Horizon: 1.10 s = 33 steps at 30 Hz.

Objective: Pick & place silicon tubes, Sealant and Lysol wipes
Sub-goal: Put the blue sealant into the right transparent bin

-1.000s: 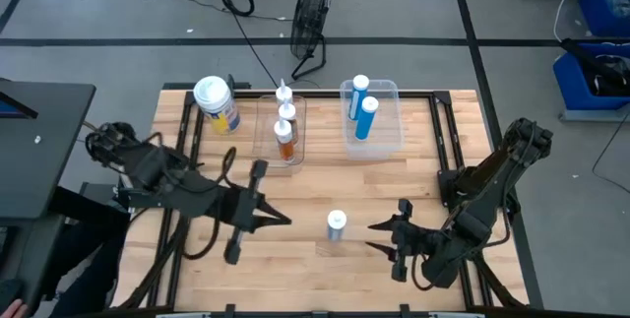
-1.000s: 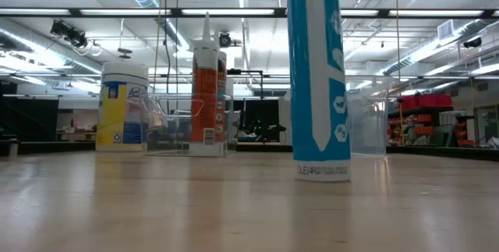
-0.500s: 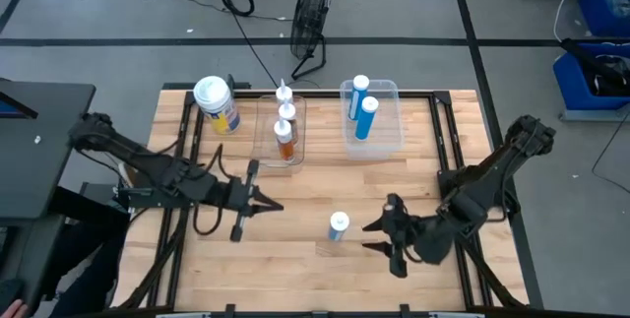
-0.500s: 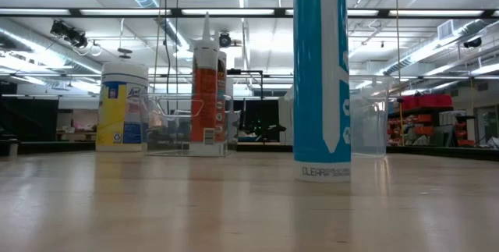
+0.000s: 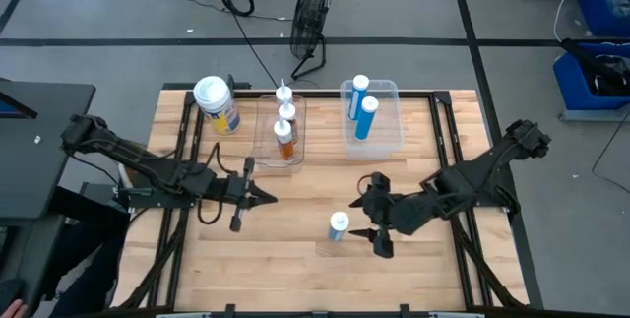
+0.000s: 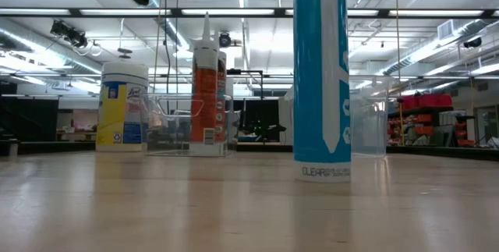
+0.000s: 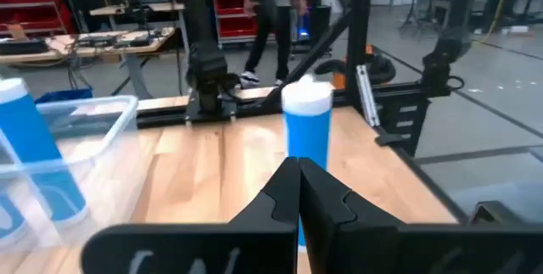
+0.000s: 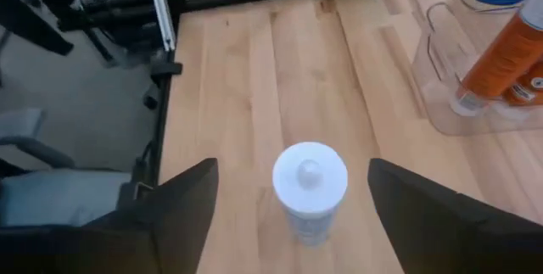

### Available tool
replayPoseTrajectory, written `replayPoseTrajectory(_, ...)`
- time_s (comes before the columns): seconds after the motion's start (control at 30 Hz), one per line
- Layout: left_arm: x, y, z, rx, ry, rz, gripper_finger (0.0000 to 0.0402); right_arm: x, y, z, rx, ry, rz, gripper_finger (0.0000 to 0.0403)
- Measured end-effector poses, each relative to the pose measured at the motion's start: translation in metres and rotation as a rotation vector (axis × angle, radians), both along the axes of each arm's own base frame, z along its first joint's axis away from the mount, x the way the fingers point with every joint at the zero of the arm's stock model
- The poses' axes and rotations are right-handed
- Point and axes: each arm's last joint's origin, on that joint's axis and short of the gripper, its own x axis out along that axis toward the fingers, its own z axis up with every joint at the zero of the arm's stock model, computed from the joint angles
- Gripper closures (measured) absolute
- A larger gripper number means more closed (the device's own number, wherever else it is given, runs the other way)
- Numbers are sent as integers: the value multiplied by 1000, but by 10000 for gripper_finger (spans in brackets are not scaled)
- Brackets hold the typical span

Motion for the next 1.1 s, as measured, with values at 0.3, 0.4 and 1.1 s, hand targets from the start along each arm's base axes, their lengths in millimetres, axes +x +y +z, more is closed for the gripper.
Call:
replayPoseTrajectory(0.3,-22,9,-33,-32,-73,-23,399,31,0,-4,-141,132,24,88)
replayPoseTrajectory(0.4,-28,14,-41,-56,-86,-5,399,38,-1,-7,-161,162,29,88)
replayPoseTrajectory(1.1,-39,21,-59,-75,-94,25,399,63,-11,-28,-150,247,33,30)
